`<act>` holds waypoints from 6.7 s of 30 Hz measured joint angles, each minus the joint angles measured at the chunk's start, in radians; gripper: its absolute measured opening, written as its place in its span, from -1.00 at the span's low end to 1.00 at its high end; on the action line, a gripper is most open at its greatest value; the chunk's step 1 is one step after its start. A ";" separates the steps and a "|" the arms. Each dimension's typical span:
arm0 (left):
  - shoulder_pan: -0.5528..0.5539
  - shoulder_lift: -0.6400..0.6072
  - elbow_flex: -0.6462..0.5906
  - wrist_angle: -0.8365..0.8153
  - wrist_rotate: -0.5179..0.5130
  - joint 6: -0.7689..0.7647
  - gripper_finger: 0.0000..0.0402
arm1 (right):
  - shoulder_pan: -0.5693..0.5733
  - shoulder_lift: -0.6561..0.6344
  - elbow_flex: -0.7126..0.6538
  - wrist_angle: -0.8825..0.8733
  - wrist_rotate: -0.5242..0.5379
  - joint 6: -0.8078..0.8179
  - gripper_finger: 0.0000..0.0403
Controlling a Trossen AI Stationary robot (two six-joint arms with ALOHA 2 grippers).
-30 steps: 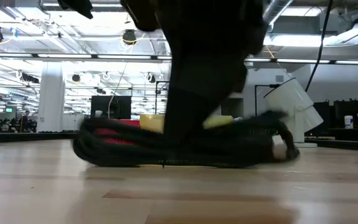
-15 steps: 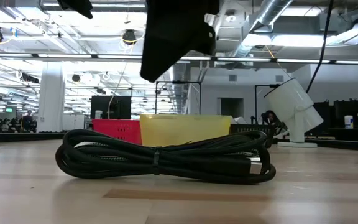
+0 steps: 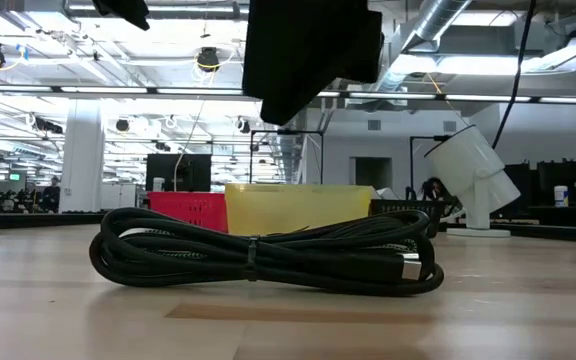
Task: Pick and place items into bin
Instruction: Put the top black USB cable into the yellow bin, then put the green USB cable into the yellow bin
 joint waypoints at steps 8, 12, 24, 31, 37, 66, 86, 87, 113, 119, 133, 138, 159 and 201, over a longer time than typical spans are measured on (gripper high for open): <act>0.000 0.000 0.000 0.000 0.000 0.000 0.10 | 0.006 0.039 -0.004 0.015 0.016 -0.007 -0.23; 0.000 0.000 0.000 0.000 0.000 0.000 0.10 | 0.004 0.083 0.000 0.032 0.018 -0.011 -0.18; 0.000 0.000 0.000 0.000 0.000 0.000 0.10 | 0.004 0.172 0.005 0.047 0.003 -0.009 -0.32; 0.000 0.000 0.000 0.000 0.000 0.000 0.10 | 0.003 0.164 0.002 0.047 0.020 0.018 -0.60; 0.000 0.000 0.000 0.000 0.000 0.000 0.10 | 0.010 0.164 0.002 0.051 0.022 0.033 -0.72; 0.000 0.000 0.000 0.000 0.000 0.000 0.10 | -0.035 0.173 0.299 -0.342 0.392 -0.038 -0.71; 0.000 0.000 0.000 0.000 0.000 0.000 0.10 | -0.367 0.171 0.308 -0.556 0.601 0.088 -0.72; 0.000 0.000 0.000 0.000 0.000 0.000 0.10 | -0.380 0.170 0.308 -0.554 0.594 0.088 -0.72; 0.000 0.000 0.000 0.000 0.000 0.000 0.10 | -0.441 0.177 0.309 -0.553 0.572 0.088 -0.27; 0.000 0.000 0.000 0.000 0.000 0.000 0.10 | -0.401 0.177 0.309 -0.595 0.566 0.089 -0.30; 0.000 0.000 0.000 0.000 0.000 0.000 0.10 | -0.143 0.178 0.309 -0.618 0.512 0.063 -0.33; 0.000 0.000 0.000 0.000 0.000 0.000 0.10 | -0.054 0.178 0.309 -0.492 0.509 -0.005 -0.34; 0.000 0.000 0.000 -0.001 0.000 0.000 0.10 | -0.027 0.179 0.173 -0.187 0.274 -0.178 -0.25; 0.000 0.000 0.000 -0.003 0.000 0.000 0.10 | 0.034 0.185 -0.006 0.023 0.521 0.328 -0.85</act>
